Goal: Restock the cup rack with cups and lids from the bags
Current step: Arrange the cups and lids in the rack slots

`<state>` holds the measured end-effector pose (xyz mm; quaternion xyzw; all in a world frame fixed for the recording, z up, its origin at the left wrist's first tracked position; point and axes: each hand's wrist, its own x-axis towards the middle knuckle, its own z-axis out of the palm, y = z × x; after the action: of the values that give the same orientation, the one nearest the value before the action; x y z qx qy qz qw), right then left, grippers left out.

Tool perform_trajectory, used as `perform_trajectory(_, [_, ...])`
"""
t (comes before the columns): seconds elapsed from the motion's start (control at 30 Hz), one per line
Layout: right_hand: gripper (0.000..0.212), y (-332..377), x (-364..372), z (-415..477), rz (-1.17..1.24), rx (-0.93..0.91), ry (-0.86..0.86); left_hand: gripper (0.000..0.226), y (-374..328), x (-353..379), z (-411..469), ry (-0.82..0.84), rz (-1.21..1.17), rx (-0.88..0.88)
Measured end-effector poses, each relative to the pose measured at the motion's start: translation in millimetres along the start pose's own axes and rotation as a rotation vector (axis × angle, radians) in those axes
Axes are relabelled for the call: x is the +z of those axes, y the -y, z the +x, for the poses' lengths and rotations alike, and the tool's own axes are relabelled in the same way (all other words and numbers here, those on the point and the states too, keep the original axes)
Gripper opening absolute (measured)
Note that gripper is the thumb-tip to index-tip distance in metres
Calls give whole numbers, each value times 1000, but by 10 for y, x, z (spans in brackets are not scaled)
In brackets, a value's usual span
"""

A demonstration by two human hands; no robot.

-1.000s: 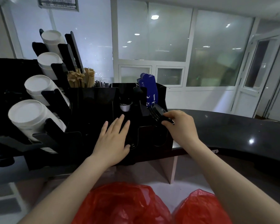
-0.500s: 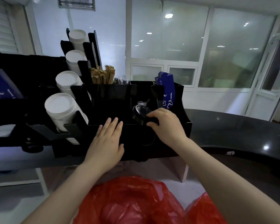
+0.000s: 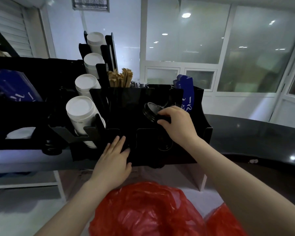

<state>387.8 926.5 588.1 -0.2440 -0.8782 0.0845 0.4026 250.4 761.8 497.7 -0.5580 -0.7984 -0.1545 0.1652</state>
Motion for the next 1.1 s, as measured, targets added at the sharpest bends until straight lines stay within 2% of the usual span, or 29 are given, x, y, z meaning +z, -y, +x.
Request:
perform_trajectory(0.13, [30, 214, 46, 4, 46, -95, 34, 62, 46, -26, -77, 80, 33, 26])
perform_trajectory(0.43, [31, 624, 447, 57, -7, -135, 92, 57, 245, -120, -405, -12, 8, 44])
perform_trajectory(0.5, [31, 627, 477, 65, 3, -121, 62, 56, 282, -143, -441, -35, -12, 42])
perform_trajectory(0.63, [29, 504, 288, 121, 131, -34, -101, 57, 308, -136, -430, -75, -22, 58])
perform_trajectory(0.77, [27, 279, 15, 71, 198, 36, -109, 54, 199, -91, -311, -100, -99, 108])
perform_trajectory(0.97, [26, 48, -166, -301, 251, 99, -68, 37, -237, -164, 21, -326, -501, 5])
perform_trajectory(1.03, [26, 17, -197, -392, 244, 98, -58, 27, -390, -222, 136, -375, -728, -74])
perform_trajectory(1.1, [26, -29, -232, -469, 241, 99, -54, 19, -553, -268, 244, -335, -1021, -177])
